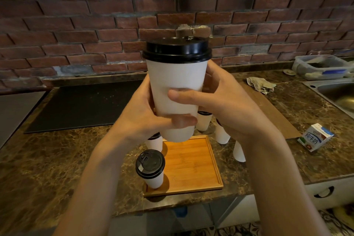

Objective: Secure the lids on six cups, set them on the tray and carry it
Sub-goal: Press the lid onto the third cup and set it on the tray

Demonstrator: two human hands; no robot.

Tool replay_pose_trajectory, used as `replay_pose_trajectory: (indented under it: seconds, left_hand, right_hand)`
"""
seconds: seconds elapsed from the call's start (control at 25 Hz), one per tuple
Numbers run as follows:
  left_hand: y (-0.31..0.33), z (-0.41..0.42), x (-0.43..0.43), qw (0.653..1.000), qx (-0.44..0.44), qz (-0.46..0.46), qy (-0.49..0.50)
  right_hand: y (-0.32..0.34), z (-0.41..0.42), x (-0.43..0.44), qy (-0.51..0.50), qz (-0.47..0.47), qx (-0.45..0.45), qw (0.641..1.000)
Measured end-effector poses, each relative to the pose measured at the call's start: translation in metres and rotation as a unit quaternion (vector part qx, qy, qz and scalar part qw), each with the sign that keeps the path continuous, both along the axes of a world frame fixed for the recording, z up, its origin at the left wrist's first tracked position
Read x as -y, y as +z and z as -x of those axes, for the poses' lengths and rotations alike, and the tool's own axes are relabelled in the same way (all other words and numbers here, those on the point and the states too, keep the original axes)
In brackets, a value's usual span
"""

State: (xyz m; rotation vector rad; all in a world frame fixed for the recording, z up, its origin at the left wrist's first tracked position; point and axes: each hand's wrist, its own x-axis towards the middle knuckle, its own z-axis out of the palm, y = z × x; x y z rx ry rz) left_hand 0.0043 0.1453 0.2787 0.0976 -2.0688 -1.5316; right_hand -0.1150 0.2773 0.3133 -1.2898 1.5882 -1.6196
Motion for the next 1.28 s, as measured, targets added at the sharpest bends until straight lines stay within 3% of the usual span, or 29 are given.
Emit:
replay_pose_trajectory:
  seconds: [0.2, 0.4, 1.0, 1.28]
  left_hand:
    - [0.001, -0.003, 0.004, 0.998, 0.032, 0.003, -0.048]
    - [0.0, -0.002, 0.003, 0.999, 0.026, 0.001, -0.031]
    - [0.002, 0.009, -0.007, 0.996, -0.047, 0.023, 0.077]
    - [0.001, 0.011, -0.006, 0.998, -0.02, 0.005, 0.055]
  right_hand:
    - [-0.002, 0.006, -0.002, 0.056, -0.017, 0.008, 0.998]
    - [-0.001, 0.005, -0.002, 0.052, -0.027, -0.014, 0.998]
    - [0.001, -0.013, 0.011, -0.094, -0.011, -0.058, 0.994]
    - [-0.006, -0.021, 0.016, -0.158, 0.004, -0.053, 0.986]
